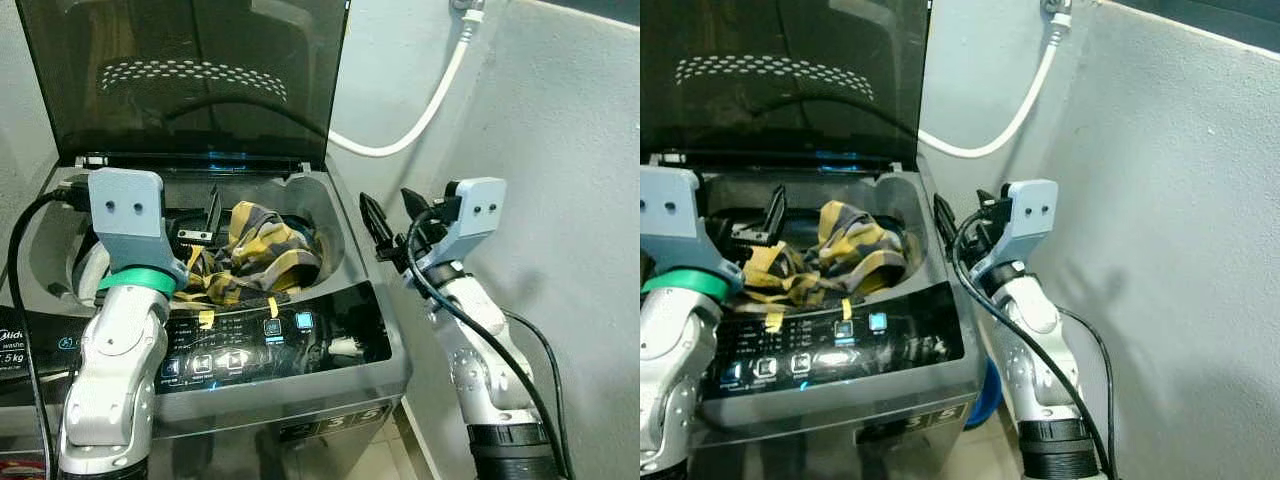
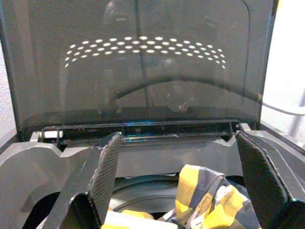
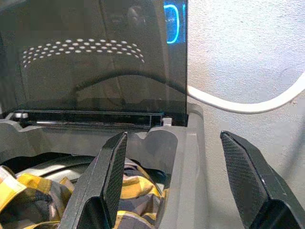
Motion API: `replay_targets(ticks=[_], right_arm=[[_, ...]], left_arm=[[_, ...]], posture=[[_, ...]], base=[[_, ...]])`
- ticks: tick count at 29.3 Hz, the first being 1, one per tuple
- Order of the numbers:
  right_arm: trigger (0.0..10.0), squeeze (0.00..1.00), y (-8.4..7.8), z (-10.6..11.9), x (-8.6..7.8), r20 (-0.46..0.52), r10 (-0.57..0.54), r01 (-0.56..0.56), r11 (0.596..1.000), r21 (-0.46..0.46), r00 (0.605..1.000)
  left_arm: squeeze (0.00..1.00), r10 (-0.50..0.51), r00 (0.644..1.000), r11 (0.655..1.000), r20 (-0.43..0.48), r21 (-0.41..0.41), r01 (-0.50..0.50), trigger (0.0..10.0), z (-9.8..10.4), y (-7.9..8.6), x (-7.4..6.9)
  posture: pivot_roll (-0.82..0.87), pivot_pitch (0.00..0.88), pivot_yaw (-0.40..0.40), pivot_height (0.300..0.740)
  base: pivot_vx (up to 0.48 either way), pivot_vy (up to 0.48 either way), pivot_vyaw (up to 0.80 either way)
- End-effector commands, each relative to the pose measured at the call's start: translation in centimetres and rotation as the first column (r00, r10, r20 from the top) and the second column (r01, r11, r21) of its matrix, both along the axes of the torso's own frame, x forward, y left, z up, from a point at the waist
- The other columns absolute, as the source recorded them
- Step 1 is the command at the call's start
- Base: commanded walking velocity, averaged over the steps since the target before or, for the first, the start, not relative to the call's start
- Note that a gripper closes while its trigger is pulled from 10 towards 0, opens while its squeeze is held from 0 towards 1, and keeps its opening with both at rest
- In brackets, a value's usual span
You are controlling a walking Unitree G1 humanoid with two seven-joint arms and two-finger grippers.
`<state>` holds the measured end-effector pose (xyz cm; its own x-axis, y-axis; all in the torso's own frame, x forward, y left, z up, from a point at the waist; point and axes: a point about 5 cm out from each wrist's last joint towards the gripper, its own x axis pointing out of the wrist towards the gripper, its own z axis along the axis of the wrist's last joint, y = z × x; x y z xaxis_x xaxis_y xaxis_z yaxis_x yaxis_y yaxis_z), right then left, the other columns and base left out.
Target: Clothes washing
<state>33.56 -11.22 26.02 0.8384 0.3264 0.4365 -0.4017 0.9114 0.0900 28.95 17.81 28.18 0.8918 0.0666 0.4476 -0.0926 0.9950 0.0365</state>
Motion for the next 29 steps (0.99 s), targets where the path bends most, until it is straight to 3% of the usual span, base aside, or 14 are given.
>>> replay_targets(ticks=[1, 16, 29], right_arm=[[10.0, 0.0, -0.3, -0.2, 0.0, -0.003, -0.006, 0.006, 1.0, 0.001, 1.0], [10.0, 0.0, -0.2, -0.5, -0.1, -0.014, 0.0, 0.0, 1.0, -0.008, 1.0], [10.0, 0.0, 0.2, -0.5, 0.0, -0.012, 0.017, -0.017, 1.0, -0.022, 1.0]], left_arm=[[0.0, -0.005, 1.0, 1.0, -0.004, -0.012, 0.005, 10.0, -0.3, -0.1, 0.1], [0.0, -0.038, 0.999, 0.998, -0.021, -0.043, 0.037, 10.0, -0.6, -0.9, 0.2], [0.0, -0.048, 0.999, 0.998, -0.008, -0.046, 0.047, 10.0, -0.5, -1.3, 0.2]], posture=[[0.03, 0.042, -0.073, 0.74], [0.03, 0.045, -0.073, 0.74], [0.03, 0.04, -0.072, 0.74]], base=[[0.0, 0.0, 0.0], [0.0, 0.0, 0.0], [0.0, -0.371, 0.0]])
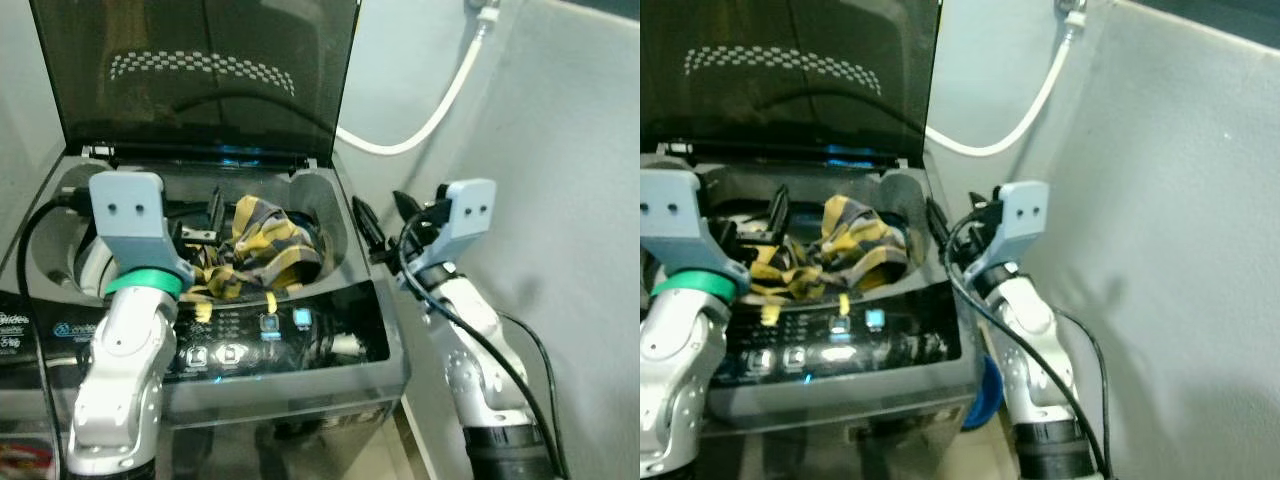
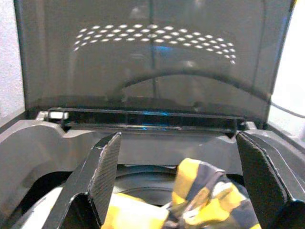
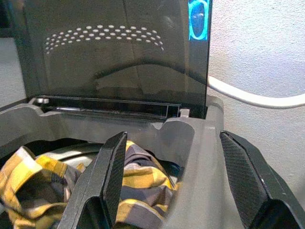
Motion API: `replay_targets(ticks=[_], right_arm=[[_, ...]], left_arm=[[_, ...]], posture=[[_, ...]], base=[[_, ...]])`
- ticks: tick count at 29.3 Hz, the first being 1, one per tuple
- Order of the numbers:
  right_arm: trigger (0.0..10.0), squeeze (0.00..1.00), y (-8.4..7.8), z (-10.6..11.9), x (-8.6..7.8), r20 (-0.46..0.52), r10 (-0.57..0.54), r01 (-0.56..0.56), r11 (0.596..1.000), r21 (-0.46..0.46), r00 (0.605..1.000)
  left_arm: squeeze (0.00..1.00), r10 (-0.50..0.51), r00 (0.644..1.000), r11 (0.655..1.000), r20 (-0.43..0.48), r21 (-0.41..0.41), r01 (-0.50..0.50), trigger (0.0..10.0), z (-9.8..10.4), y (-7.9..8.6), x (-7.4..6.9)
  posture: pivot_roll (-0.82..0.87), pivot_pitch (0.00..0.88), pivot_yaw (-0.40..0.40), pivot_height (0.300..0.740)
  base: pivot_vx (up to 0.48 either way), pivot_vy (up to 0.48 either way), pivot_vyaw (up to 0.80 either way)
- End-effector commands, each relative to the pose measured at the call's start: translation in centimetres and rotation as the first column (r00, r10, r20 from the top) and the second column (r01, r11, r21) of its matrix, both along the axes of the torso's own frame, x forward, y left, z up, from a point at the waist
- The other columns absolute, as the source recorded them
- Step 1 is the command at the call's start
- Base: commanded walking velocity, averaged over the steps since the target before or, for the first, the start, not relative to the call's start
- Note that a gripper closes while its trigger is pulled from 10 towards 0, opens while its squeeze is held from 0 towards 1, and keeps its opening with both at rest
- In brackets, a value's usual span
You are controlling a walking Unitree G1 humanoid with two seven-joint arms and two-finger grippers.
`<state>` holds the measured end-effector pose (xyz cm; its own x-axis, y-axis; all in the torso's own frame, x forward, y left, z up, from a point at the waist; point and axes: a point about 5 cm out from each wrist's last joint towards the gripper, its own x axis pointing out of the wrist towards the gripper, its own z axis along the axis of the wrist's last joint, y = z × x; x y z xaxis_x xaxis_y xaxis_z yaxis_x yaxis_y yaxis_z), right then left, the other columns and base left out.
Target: Clothes washing
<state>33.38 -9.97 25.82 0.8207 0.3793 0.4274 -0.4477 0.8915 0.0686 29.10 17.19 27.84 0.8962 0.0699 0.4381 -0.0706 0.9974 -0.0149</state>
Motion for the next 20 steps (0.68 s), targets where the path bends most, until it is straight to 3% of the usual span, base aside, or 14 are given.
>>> replay_targets(ticks=[1, 5, 10, 11, 20], right_arm=[[10.0, 0.0, -1.03, -0.3, 0.13, -0.011, -0.034, 0.034, 0.999, 0.001, 0.999], [10.0, 0.0, -1.0, -0.34, 0.07, -0.011, -0.032, 0.032, 0.999, 0.0, 0.999], [10.0, 0.0, -0.96, -0.34, 0.02, -0.01, -0.029, 0.029, 1.0, -0.001, 1.0], [10.0, 0.0, -0.88, -0.32, -0.03, -0.009, -0.024, 0.024, 1.0, -0.002, 1.0], [10.0, 0.0, -0.72, -0.32, -0.05, -0.011, -0.018, 0.018, 1.0, -0.003, 1.0]], left_arm=[[0.0, -0.026, 1.0, 1.0, -0.002, 0.006, 0.026, 10.0, -0.15, -0.73, 0.01], [0.0, -0.028, 1.0, 1.0, 0.001, 0.007, 0.028, 10.0, -0.13, -0.72, -0.06], [0.0, -0.035, 0.999, 0.998, -0.003, -0.049, 0.035, 10.0, -0.18, -0.56, -0.11], [0.0, -0.048, 0.999, 0.996, 0.003, -0.082, 0.048, 10.0, -0.07, -0.48, -0.23], [0.0, -0.04, 0.999, 0.996, 0.015, -0.078, 0.041, 10.0, 0.05, -0.42, -0.41]], posture=[[0.03, 0.04, -0.072, 0.74], [0.03, 0.038, -0.073, 0.74], [0.03, 0.036, -0.076, 0.74], [0.03, 0.035, -0.078, 0.74], [0.03, 0.044, -0.083, 0.74]], base=[[0.0, -0.375, 0.0], [0.0, -0.375, 0.0], [0.0, 0.0, 0.0], [0.0, 0.48, 0.0], [0.0, 0.48, 0.0]])
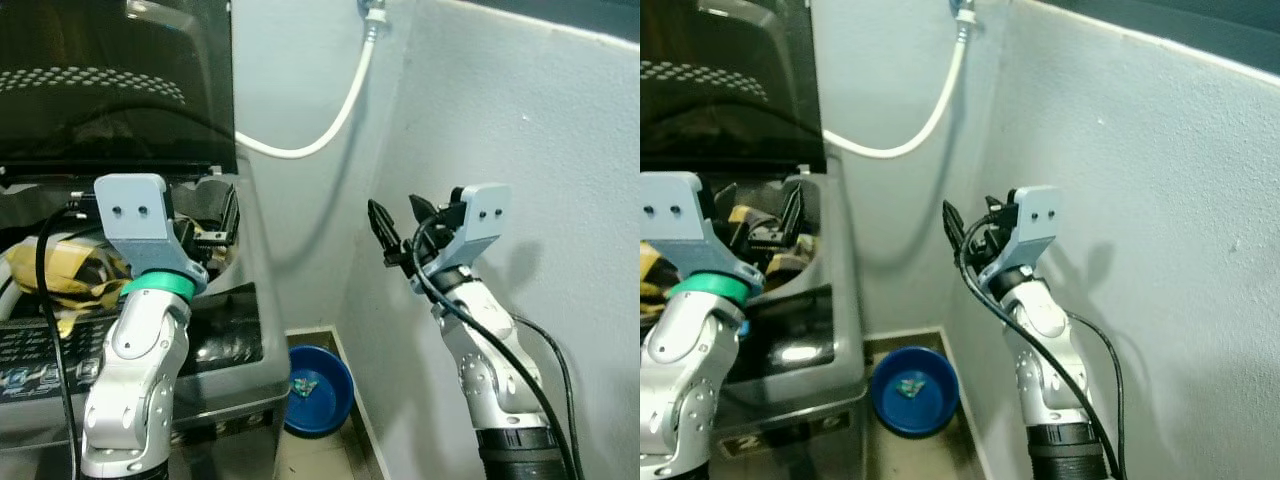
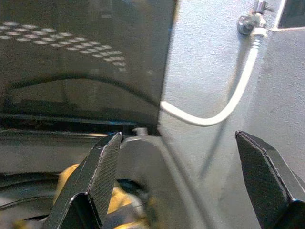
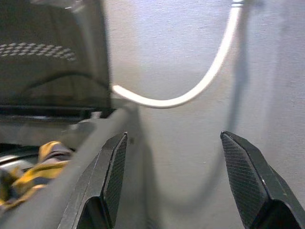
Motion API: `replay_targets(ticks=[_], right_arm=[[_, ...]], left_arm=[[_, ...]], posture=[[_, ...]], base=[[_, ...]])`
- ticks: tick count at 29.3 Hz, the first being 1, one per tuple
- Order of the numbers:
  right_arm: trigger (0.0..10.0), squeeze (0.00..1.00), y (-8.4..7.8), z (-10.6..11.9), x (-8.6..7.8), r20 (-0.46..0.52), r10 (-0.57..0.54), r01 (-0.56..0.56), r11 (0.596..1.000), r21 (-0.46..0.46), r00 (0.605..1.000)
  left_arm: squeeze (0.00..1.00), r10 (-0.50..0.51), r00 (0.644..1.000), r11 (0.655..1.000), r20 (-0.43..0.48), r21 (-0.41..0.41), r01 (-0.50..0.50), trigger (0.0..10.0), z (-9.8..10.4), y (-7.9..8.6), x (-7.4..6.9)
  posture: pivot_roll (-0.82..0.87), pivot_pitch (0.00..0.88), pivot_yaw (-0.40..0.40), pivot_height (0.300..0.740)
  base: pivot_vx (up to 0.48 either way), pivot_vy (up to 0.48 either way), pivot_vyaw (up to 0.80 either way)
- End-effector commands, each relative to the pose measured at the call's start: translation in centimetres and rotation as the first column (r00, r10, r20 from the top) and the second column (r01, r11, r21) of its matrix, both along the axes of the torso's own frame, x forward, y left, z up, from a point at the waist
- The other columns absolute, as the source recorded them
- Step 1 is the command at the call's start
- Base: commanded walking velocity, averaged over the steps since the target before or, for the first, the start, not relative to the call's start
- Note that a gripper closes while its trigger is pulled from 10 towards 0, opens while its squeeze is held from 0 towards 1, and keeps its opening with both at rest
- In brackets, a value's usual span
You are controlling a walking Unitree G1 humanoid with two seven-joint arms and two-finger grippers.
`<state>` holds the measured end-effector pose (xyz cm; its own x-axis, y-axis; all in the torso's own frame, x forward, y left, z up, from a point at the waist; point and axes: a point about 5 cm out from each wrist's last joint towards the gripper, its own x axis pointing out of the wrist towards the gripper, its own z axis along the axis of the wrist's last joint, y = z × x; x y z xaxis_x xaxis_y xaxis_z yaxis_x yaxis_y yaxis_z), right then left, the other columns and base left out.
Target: Clothes washing
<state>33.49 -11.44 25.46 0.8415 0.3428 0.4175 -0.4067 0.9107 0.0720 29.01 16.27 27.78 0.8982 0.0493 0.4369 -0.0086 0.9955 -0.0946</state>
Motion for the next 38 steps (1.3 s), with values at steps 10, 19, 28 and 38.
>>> replay_targets(ticks=[10, 19, 28, 38], right_arm=[[10.0, 0.0, 0.8, -0.1, -0.1, -0.014, 0.035, -0.035, 0.999, -0.001, 0.999], [10.0, 0.0, 0.7, -0.1, 0.0, -0.014, 0.018, -0.018, 1.0, -0.006, 1.0], [10.0, 0.0, 0.6, -0.1, 0.2, -0.009, -0.014, 0.014, 0.999, -0.046, 1.0], [10.0, 0.0, 0.6, -0.2, 0.2, 0.001, -0.026, 0.026, 0.997, -0.067, 1.0]], left_arm=[[0.0, 0.032, 0.999, 0.996, -0.016, 0.081, -0.031, 10.0, -0.2, 0.5, -0.2], [0.0, 0.023, 0.998, 0.994, -0.065, 0.111, -0.016, 10.0, -0.8, 0.3, 0.1], [0.0, 0.018, 0.997, 0.991, -0.076, 0.131, -0.008, 10.0, -0.9, 0.1, 0.3], [0.0, 0.009, 0.997, 0.988, -0.079, 0.156, 0.003, 10.0, -1.0, -0.3, 0.3]], posture=[[0.03, 0.051, -0.086, 0.74], [0.03, 0.048, -0.081, 0.74], [0.03, 0.049, -0.074, 0.74], [0.03, 0.049, -0.07, 0.74]], base=[[0.0, 0.0, 0.0], [0.0, 0.0, 0.0], [0.0, 0.0, 0.8], [0.0, 0.0, 0.8]])
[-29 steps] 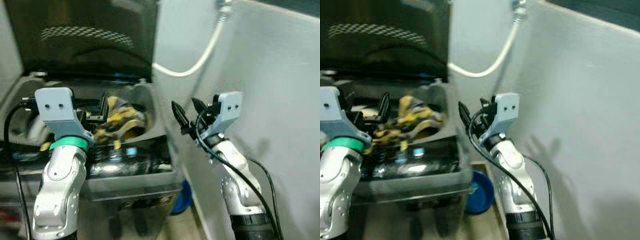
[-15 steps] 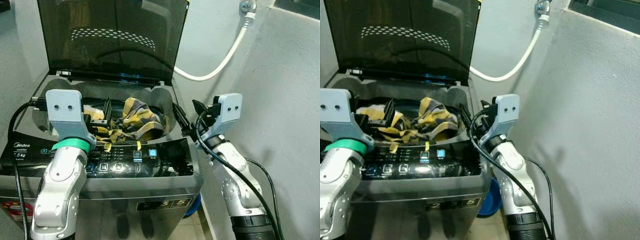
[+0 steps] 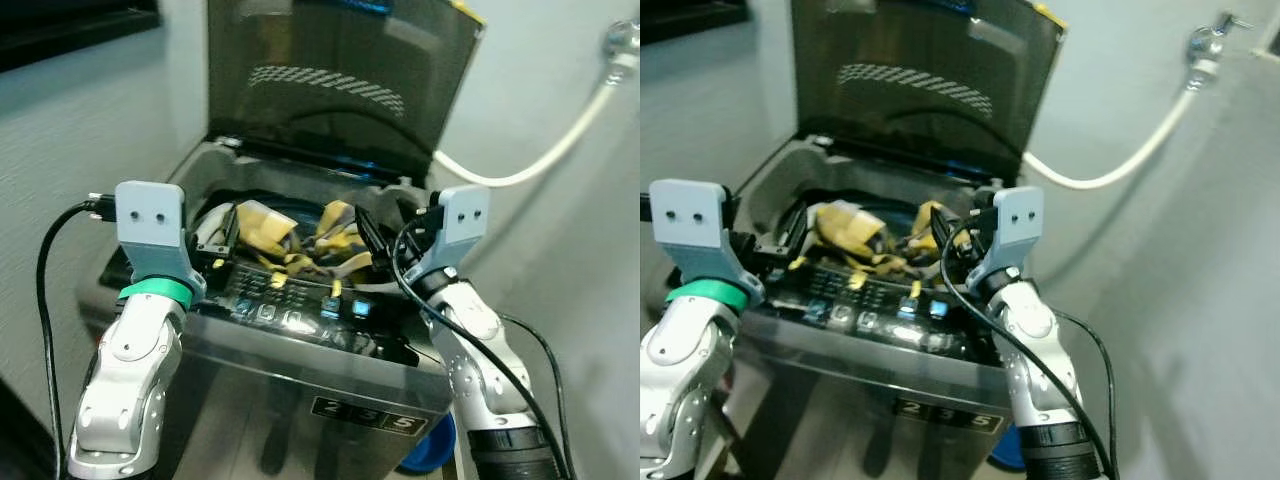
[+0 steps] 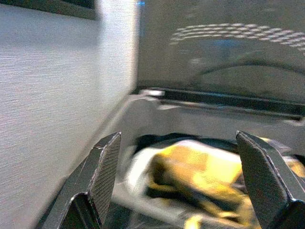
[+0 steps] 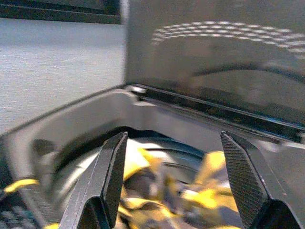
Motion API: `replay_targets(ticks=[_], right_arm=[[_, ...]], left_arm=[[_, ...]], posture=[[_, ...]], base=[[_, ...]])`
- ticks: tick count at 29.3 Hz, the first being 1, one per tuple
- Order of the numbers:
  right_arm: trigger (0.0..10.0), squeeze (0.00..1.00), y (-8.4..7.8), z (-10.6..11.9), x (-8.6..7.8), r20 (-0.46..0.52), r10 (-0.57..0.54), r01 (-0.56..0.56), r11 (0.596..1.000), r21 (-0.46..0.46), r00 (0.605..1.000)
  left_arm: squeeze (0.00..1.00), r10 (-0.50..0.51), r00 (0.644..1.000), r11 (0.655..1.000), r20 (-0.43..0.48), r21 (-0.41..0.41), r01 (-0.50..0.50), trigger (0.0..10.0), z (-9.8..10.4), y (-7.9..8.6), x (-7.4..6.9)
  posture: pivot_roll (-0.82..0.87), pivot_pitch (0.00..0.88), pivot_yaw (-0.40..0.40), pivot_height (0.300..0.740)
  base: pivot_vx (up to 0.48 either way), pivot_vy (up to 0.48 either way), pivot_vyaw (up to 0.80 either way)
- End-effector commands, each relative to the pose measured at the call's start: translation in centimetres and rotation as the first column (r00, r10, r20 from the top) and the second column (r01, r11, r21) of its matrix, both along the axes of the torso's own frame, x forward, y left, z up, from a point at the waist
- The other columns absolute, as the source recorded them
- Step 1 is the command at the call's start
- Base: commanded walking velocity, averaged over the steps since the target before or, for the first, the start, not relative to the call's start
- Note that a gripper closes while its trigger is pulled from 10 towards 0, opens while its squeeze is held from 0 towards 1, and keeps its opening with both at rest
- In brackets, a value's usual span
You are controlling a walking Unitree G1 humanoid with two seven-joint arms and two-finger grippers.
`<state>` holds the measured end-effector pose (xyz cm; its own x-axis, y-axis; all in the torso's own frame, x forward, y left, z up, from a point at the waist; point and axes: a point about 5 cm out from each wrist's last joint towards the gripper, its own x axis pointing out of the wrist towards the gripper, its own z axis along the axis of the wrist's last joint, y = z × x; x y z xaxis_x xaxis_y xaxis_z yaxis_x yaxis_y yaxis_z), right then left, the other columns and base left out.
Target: Clothes washing
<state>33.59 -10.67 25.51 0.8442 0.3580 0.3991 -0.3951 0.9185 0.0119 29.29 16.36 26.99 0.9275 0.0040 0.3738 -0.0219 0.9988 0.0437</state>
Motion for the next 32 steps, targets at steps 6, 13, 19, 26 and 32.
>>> replay_targets(ticks=[6, 13, 19, 26, 32], right_arm=[[10.0, 0.0, -0.45, -0.05, 0.19, 0.003, -0.026, 0.026, 1.0, -0.011, 1.0], [10.0, 0.0, -0.5, 0.09, 0.3, 0.008, -0.026, 0.026, 0.999, -0.02, 1.0], [10.0, 0.0, -0.44, 0.06, 0.28, 0.01, -0.025, 0.025, 0.999, -0.025, 1.0], [10.0, 0.0, -0.57, 0.04, 0.26, 0.013, -0.028, 0.029, 0.999, -0.028, 1.0], [10.0, 0.0, -0.65, 0.01, 0.26, 0.014, -0.03, 0.03, 0.999, -0.029, 0.999]], left_arm=[[0.0, -0.011, 1.0, 1.0, -0.004, 0.025, 0.011, 10.0, -0.15, -0.46, 0.1], [0.0, -0.008, 1.0, 1.0, -0.005, 0.023, 0.008, 10.0, -0.24, -0.5, 0.13], [0.0, -0.007, 1.0, 1.0, -0.001, 0.025, 0.007, 10.0, -0.19, -0.47, 0.09], [0.0, -0.011, 1.0, 1.0, -0.002, 0.026, 0.011, 10.0, -0.22, -0.54, 0.1], [0.0, -0.024, 1.0, 1.0, -0.013, 0.005, 0.024, 10.0, -0.45, -0.69, 0.05]], posture=[[0.03, 0.048, -0.072, 0.74], [0.03, 0.049, -0.074, 0.74], [0.03, 0.048, -0.072, 0.74], [0.02, 0.047, -0.071, 0.74], [0.03, 0.04, -0.068, 0.74]], base=[[0.0, 0.0, 0.8], [0.0, 0.0, 0.8], [0.0, 0.0, 0.8], [0.0, 0.0, 0.8], [0.0, 0.0, 0.8]])
